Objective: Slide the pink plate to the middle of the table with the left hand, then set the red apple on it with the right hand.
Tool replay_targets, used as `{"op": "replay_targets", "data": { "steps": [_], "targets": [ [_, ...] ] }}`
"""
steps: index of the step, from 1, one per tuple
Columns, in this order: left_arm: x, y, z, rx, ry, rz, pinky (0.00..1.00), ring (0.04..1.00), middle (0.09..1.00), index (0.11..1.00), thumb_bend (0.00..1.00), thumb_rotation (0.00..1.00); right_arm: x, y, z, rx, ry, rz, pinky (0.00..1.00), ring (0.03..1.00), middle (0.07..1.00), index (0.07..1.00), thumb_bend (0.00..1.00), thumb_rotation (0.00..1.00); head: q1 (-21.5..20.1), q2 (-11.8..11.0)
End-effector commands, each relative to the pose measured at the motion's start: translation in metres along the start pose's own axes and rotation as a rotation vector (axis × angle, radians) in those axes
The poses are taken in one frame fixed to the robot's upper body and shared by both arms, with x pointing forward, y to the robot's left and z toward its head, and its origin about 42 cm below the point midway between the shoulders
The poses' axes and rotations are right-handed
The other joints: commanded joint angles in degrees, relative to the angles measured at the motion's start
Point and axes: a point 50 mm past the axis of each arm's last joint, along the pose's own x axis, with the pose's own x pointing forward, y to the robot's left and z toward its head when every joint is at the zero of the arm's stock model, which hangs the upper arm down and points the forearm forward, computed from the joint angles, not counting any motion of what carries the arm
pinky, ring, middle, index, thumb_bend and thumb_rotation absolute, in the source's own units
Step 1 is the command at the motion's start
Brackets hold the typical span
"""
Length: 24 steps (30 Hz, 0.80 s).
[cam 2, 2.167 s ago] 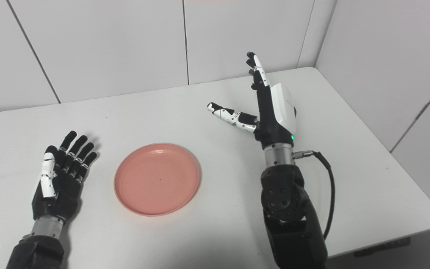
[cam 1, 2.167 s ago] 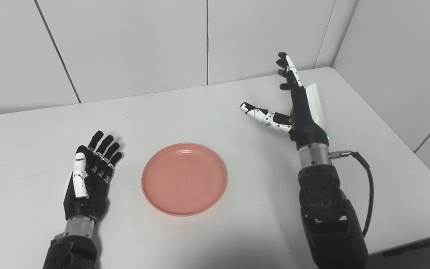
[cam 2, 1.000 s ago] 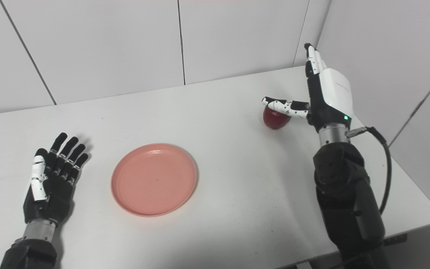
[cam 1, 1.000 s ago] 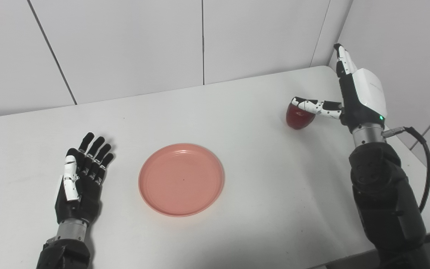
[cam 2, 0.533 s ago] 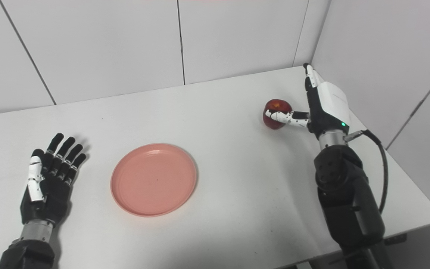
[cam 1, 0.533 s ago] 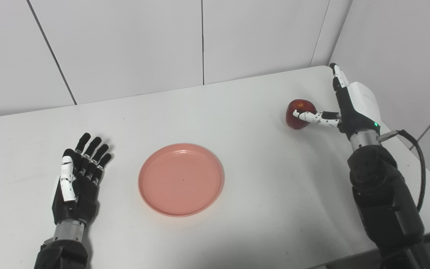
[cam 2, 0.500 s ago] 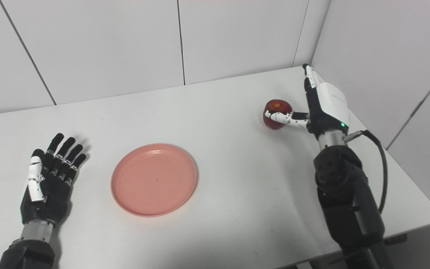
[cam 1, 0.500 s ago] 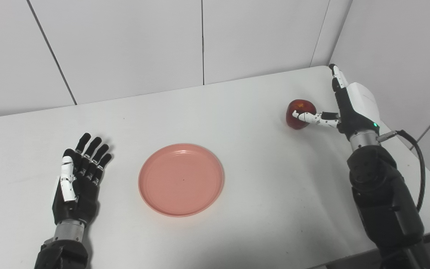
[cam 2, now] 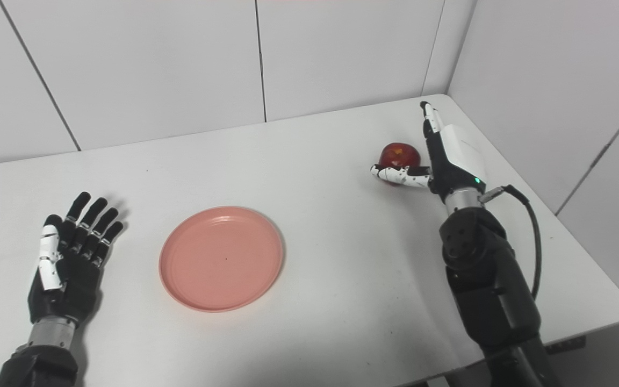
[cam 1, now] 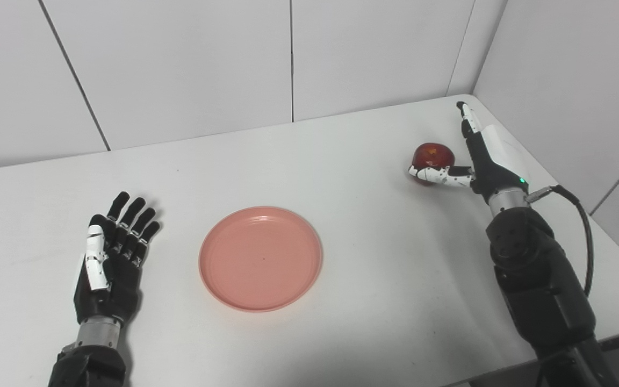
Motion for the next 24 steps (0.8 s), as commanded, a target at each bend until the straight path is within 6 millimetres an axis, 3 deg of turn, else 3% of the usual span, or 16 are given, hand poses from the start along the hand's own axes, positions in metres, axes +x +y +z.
{"op": "replay_targets", "data": {
  "steps": [1,24],
  "targets": [
    [-0.002,0.005,-0.003,0.0,0.026,0.017,0.89,0.876,0.885,0.879,0.36,1.0,0.012,-0.014,0.017,0.009,-0.045,-0.068,0.81,0.921,0.978,0.991,1.0,0.46,0.14,0.11],
    [-0.003,0.005,-0.001,-0.007,0.021,0.014,0.89,0.88,0.888,0.881,0.37,1.0,0.032,-0.005,0.007,0.004,0.02,-0.039,0.78,0.894,0.941,0.966,1.0,0.41,0.51,0.62]
  ]
}}
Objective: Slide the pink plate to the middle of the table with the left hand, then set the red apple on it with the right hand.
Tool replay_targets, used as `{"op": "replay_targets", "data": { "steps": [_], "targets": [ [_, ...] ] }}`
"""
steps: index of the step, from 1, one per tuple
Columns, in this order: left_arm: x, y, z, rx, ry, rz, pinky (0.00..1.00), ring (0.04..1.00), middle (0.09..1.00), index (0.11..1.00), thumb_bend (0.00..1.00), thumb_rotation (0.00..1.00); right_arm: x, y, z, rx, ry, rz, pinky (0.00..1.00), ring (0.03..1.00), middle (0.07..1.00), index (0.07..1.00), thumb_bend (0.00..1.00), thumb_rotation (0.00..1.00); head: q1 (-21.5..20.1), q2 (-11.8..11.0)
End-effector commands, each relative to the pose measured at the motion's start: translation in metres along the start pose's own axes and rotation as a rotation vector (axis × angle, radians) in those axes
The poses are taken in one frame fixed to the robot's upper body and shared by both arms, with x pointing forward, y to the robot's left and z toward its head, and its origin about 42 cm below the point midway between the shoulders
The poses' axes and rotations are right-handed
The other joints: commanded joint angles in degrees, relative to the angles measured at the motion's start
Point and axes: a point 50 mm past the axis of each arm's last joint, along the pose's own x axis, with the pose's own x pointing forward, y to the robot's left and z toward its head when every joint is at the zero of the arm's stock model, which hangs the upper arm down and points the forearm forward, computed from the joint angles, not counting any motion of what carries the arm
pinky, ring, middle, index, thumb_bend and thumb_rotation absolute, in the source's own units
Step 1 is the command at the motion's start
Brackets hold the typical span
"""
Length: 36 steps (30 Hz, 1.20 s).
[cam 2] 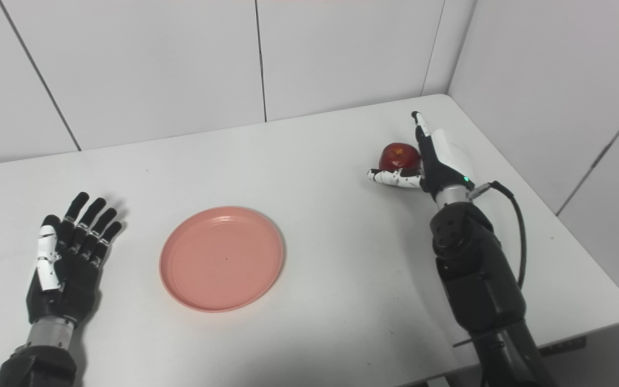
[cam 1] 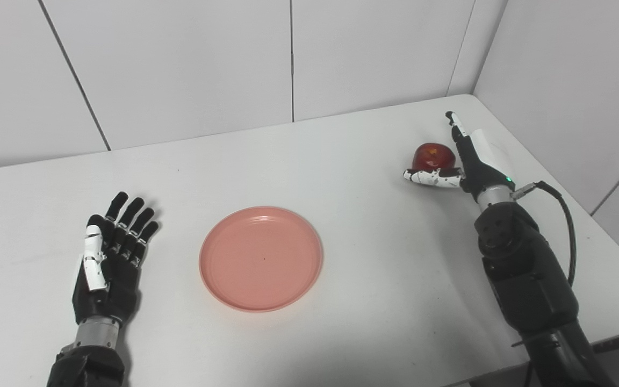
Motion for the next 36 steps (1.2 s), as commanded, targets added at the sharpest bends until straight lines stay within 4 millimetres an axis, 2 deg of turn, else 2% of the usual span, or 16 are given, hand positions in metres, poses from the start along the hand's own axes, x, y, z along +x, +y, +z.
{"op": "replay_targets", "data": {
  "steps": [1,15,36],
  "targets": [
    [-0.003,0.004,-0.002,0.002,0.023,0.01,0.89,0.88,0.888,0.881,0.37,1.0,0.011,-0.021,0.011,-0.002,-0.031,-0.073,0.78,0.894,0.94,0.965,1.0,0.41,0.07,0.0],
    [-0.004,0.006,-0.002,0.007,0.026,0.007,0.89,0.879,0.886,0.879,0.37,1.0,0.016,-0.02,0.002,0.025,0.003,-0.059,0.8,0.902,0.94,0.947,1.0,0.39,0.16,0.4],
    [-0.004,0.004,-0.002,0.002,0.028,0.007,0.89,0.877,0.882,0.876,0.36,1.0,0.027,-0.011,0.008,0.046,0.013,-0.036,0.8,0.889,0.909,0.899,1.0,0.36,0.2,0.56]
  ]
}}
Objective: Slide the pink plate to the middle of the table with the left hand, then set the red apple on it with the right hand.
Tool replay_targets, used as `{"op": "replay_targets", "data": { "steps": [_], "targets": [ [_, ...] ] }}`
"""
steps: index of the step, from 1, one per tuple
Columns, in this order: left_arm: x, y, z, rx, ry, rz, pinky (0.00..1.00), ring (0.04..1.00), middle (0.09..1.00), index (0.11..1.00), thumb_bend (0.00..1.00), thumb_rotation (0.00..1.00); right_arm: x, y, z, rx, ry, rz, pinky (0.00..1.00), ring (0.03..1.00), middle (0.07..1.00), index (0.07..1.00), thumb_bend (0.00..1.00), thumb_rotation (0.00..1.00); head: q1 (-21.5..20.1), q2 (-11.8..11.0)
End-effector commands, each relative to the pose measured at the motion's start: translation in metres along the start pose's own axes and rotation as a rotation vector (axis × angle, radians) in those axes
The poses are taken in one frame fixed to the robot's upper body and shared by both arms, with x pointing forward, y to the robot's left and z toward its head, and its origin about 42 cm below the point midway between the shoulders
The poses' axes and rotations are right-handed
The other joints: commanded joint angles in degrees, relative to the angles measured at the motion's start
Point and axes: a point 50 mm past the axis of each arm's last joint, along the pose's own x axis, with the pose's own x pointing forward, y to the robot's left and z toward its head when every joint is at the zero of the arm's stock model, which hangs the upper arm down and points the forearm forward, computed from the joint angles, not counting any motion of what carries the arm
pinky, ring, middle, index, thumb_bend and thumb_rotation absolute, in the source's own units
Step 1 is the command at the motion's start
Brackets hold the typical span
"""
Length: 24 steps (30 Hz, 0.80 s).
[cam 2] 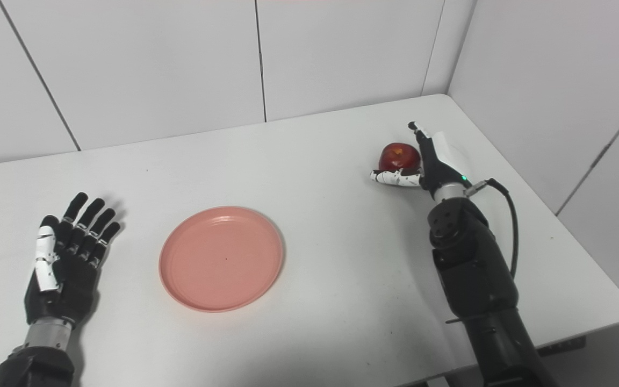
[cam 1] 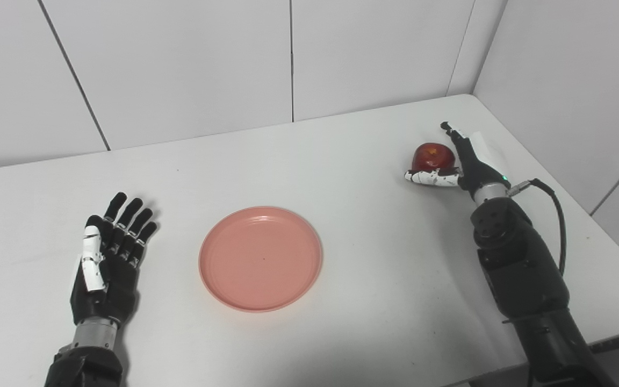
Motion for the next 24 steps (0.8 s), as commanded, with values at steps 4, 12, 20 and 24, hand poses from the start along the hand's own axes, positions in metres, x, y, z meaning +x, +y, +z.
{"op": "replay_targets", "data": {
  "steps": [4,12,20,24],
  "targets": [
    [-0.0037,0.0016,-0.0022,-0.001,0.028,0.007,0.9,0.883,0.889,0.884,0.36,1.0,0.0102,-0.017,0.0157,0.015,-0.058,-0.068,0.78,0.875,0.901,0.893,1.0,0.35,0.21,-0.02],
    [-0.0041,0.001,-0.0015,0.005,0.026,0.003,0.9,0.887,0.894,0.889,0.36,1.0,0.0139,-0.0158,0.0147,0.028,-0.062,-0.06,0.7,0.824,0.856,0.88,1.0,0.33,0.45,0.11],
    [-0.004,0.0015,-0.0016,0.013,0.024,-0.005,0.91,0.891,0.899,0.894,0.36,1.0,0.0168,-0.014,0.0112,0.027,-0.063,-0.067,0.65,0.767,0.804,0.834,0.92,0.27,0.55,0.16],
    [-0.0039,0.0019,-0.0016,0.007,0.024,-0.006,0.91,0.892,0.9,0.896,0.36,1.0,0.018,-0.0135,0.0094,0.035,-0.07,-0.084,0.65,0.735,0.772,0.781,0.85,0.21,0.55,0.16]
  ]
}}
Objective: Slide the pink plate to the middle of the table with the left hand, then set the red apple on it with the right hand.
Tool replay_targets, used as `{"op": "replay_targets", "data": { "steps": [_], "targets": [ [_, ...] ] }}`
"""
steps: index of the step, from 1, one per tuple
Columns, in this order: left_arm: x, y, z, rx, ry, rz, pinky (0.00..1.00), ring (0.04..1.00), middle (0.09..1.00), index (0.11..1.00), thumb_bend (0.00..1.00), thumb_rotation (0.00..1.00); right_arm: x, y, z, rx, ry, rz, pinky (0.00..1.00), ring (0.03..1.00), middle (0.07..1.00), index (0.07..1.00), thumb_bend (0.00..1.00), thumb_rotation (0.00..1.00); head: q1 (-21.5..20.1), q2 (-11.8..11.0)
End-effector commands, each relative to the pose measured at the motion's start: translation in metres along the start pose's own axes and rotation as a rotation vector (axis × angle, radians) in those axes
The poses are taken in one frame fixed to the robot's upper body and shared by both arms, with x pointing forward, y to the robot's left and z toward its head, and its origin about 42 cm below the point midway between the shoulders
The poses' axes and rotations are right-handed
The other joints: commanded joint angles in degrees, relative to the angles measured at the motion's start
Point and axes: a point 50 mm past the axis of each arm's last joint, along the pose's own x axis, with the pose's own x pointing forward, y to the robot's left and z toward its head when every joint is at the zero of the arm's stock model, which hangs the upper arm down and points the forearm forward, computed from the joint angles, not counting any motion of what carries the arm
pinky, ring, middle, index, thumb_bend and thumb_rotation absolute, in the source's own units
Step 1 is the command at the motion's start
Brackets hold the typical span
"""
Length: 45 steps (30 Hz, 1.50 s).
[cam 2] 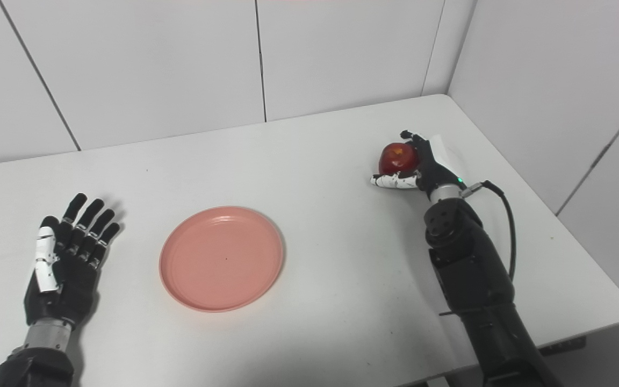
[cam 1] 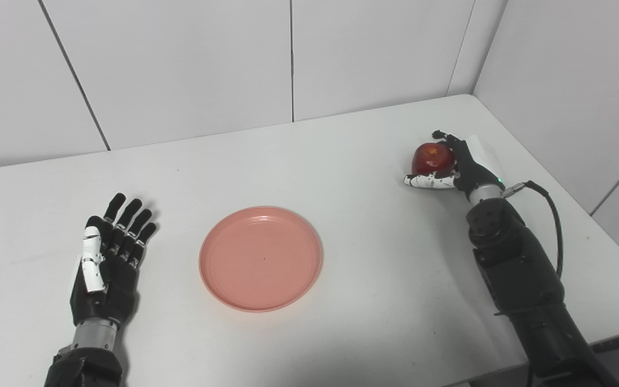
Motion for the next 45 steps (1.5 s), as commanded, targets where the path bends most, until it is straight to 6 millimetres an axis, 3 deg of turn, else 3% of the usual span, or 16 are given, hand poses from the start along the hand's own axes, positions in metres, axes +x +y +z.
{"op": "replay_targets", "data": {
  "steps": [1,3,5,7,9,14,24,34,45],
  "targets": [
    [-0.003,0.002,-0.002,0.002,0.023,0.005,0.91,0.893,0.901,0.898,0.36,1.0,0.01,-0.021,0.019,0.008,-0.095,-0.087,0.64,0.73,0.767,0.775,0.84,0.2,0.15,0.18],
    [-0.003,0.002,-0.001,0.005,0.028,0.012,0.9,0.89,0.898,0.893,0.37,1.0,0.011,-0.021,0.016,0.017,-0.102,-0.099,0.55,0.624,0.668,0.676,0.76,0.12,0.15,0.18],
    [-0.003,0.002,-0.001,0.011,0.031,0.01,0.91,0.89,0.898,0.894,0.37,1.0,0.013,-0.02,0.014,0.023,-0.11,-0.109,0.52,0.589,0.635,0.638,0.73,0.09,0.21,0.2],
    [-0.002,0.003,-0.002,0.01,0.03,0.009,0.91,0.891,0.9,0.897,0.37,1.0,0.015,-0.019,0.012,0.02,-0.116,-0.12,0.48,0.555,0.597,0.529,0.57,0.12,0.29,0.15],
    [-0.003,0.002,-0.002,0.008,0.031,0.009,0.9,0.887,0.896,0.893,0.37,1.0,0.017,-0.018,0.009,0.012,-0.129,-0.137,0.44,0.515,0.558,0.493,0.52,0.13,0.29,0.15],
    [-0.003,0.002,-0.002,0.007,0.031,0.008,0.91,0.893,0.901,0.899,0.37,1.0,0.018,-0.016,0.007,0.039,-0.156,-0.171,0.41,0.494,0.536,0.487,0.51,0.13,0.41,0.08],
    [-0.003,0.002,-0.002,0.007,0.027,0.008,0.91,0.891,0.898,0.897,0.37,1.0,0.016,-0.014,0.008,0.154,-0.134,-0.186,0.47,0.523,0.549,0.489,0.51,0.14,0.46,0.02],
    [-0.003,0.003,-0.003,-0.001,0.033,0.007,0.92,0.893,0.897,0.895,0.36,1.0,0.011,-0.011,0.014,0.25,-0.136,-0.172,0.46,0.504,0.54,0.49,0.51,0.14,0.95,-0.04],
    [-0.004,-0.002,-0.003,0.003,0.032,0.011,0.91,0.893,0.898,0.893,0.36,1.0,-0.012,-0.025,0.064,0.248,-0.248,-0.14,0.47,0.519,0.548,0.49,0.51,0.13,2.13,-0.34]
  ]
}}
